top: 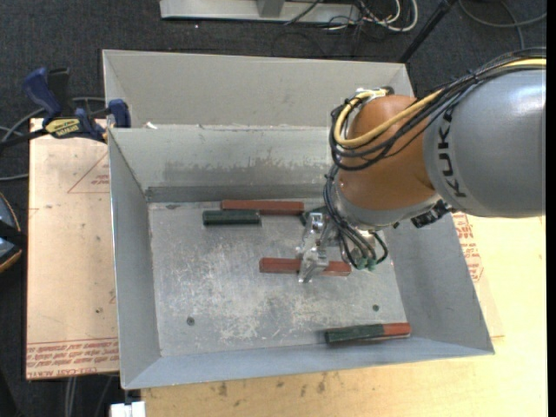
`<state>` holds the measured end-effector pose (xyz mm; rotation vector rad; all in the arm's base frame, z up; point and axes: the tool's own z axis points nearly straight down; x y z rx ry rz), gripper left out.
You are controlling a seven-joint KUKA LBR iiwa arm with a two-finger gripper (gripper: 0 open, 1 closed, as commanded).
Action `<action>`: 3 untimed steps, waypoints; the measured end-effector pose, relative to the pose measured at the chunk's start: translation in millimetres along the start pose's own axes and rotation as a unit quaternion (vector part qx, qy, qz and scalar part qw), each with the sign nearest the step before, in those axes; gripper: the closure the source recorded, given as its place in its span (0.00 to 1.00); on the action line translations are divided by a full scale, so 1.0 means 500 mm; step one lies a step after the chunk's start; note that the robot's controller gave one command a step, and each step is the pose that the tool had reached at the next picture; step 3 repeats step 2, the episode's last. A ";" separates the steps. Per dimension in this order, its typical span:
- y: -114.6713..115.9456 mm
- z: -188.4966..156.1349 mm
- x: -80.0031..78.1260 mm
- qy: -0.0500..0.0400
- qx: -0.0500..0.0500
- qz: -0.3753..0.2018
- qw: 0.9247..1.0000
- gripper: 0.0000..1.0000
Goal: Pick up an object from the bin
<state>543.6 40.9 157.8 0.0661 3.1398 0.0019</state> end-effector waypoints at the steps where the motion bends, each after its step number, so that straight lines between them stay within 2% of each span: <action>1: 0.000 -0.012 -0.002 -0.002 0.000 0.000 1.000 1.00; 3: 0.000 -0.027 0.000 0.000 0.000 0.000 1.000 1.00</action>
Offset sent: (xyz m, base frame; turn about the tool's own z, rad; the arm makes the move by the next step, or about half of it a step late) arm 0.0001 0.0000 0.0369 0.0000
